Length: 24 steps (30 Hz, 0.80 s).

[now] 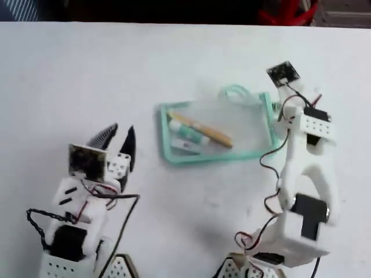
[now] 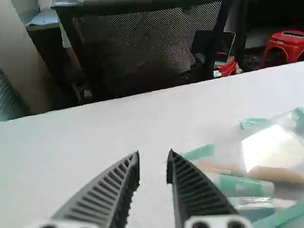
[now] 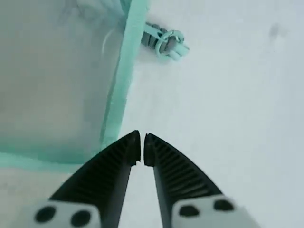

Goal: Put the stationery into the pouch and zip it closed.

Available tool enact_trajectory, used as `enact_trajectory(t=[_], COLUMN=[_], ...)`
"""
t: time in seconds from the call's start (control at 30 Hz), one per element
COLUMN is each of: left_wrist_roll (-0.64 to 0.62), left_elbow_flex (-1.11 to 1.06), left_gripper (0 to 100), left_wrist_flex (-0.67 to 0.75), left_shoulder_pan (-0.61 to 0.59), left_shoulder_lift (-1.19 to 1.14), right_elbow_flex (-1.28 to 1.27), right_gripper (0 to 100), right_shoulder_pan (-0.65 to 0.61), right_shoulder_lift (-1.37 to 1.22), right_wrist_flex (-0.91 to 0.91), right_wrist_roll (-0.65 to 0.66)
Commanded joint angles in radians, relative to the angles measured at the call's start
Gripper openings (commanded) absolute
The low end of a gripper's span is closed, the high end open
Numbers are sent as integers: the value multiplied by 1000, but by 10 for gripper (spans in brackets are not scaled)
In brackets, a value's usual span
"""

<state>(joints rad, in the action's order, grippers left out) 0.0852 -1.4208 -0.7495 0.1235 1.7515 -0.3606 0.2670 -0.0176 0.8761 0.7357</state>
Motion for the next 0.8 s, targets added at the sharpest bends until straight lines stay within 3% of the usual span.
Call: enact_trajectory(t=[0.0,0.17,0.27,0.47,0.6,0.77], left_wrist_roll=[52,23,68,180,133,57], left_elbow_flex=[74,276,410,631,760,848], left_gripper=[46,43,43,43,42,38], left_wrist_flex=[34,-144,-275,-509,-603,-712], left_shoulder_pan=[-124,-176,-180,-180,-177,-176], left_shoulder_lift=[1,1,1,-142,-308,-337], right_elbow_flex=[6,17,15,15,15,9], right_gripper=[19,19,19,19,19,19], right_shoulder_pan=[-42,-133,-206,-421,-524,-529], right_shoulder_lift=[197,521,723,1106,1334,1572], right_wrist_flex=[134,335,449,625,691,763], right_wrist_roll=[-64,-324,-404,-433,-433,-433])
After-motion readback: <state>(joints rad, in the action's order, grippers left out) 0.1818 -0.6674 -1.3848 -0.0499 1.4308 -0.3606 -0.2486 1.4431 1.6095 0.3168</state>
